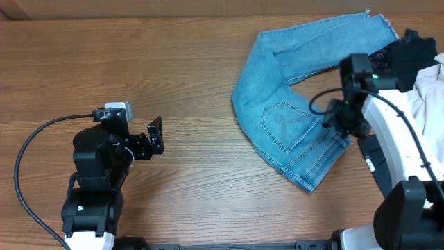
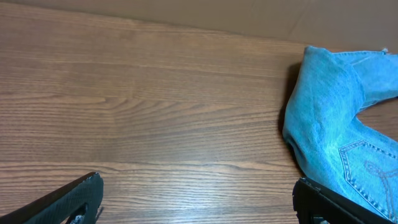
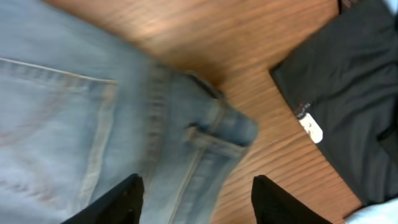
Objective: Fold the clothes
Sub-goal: 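Grasp the blue jeans with the right gripper and drag them left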
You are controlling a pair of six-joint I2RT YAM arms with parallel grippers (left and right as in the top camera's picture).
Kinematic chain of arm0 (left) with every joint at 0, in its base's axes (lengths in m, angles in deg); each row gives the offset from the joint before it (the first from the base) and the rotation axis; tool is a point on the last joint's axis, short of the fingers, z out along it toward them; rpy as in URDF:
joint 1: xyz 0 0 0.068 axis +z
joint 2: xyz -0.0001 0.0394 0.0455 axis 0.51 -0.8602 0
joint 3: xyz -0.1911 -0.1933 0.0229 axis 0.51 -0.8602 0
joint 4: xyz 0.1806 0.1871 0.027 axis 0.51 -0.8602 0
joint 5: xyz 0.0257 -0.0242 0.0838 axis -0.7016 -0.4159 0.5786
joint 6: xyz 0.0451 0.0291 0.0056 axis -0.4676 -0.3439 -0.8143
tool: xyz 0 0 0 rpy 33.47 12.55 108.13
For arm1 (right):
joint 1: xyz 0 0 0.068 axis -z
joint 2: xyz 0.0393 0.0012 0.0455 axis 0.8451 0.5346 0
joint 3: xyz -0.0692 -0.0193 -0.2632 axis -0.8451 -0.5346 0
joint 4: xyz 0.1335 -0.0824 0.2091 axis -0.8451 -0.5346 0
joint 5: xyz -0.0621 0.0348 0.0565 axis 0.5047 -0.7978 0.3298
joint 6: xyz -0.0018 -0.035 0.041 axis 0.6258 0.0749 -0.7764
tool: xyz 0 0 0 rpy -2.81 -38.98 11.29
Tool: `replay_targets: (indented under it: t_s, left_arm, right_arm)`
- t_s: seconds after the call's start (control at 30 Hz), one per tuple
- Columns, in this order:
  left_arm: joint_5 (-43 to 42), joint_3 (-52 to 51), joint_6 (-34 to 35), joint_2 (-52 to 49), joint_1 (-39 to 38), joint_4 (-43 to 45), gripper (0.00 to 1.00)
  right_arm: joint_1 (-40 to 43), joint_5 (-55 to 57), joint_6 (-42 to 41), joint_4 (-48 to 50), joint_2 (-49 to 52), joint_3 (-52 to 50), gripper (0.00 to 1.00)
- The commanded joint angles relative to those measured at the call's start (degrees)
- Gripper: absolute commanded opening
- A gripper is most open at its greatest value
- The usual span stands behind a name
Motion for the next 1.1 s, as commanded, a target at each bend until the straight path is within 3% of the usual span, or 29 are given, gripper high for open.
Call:
replay_targets:
  t_s: [0.0, 0.07, 0.3, 0.37, 0.43, 0.53, 0.6, 0.77, 0.8, 0.87, 1.07]
  left_arm:
    - [0.37, 1.49, 0.55, 0.13, -0.5, 0.15, 1.0]
    - [0.37, 1.49, 0.52, 0.13, -0.5, 0.02, 1.0]
    - [0.37, 1.49, 0.52, 0.13, -0.5, 0.02, 1.0]
    - [0.37, 1.46, 0.55, 0.13, -0.5, 0.02, 1.0]
    - [0.37, 1.46, 0.52, 0.13, -0.5, -0.02, 1.0]
    - [0.39, 1.46, 0.52, 0.13, -0.5, 0.0, 1.0]
    - [0.37, 1.46, 0.52, 0.13, -0.5, -0.02, 1.0]
    - [0.37, 1.49, 0.52, 0.13, -0.5, -0.02, 1.0]
    - [0.37, 1.49, 0.52, 0.13, -0.5, -0.02, 1.0]
    - [0.37, 1.49, 0.52, 0.13, -0.5, 0.0, 1.0]
    - [0.37, 1.49, 0.52, 0.13, -0.5, 0.0, 1.0]
  right_arm:
    - [3.28, -0.31, 5.66, 3.48, -1.44, -5.66, 0.68]
    - [4.48, -0.33, 9.03, 6.58, -1.44, -8.76, 0.79]
    - [5.05, -5.79, 13.99, 14.64, -1.4, -13.64, 0.76]
    - [5.05, -8.31, 13.97, 15.76, -1.4, -13.64, 0.62]
    - [5.05, -8.79, 13.94, 15.91, -1.4, -13.64, 0.35]
    - [5.05, -8.94, 13.92, 15.72, -1.4, -13.64, 0.13]
    - [5.05, -8.92, 13.92, 15.78, -1.4, -13.64, 0.04]
    - [5.05, -8.87, 13.92, 16.72, -1.4, -13.64, 0.05]
    - [5.05, -8.87, 13.92, 17.33, -1.4, -13.64, 0.22]
    - [5.05, -8.7, 13.94, 18.34, -1.4, -13.64, 0.27]
    - [5.05, -4.33, 13.97, 20.2, -1.4, -13.64, 0.3]
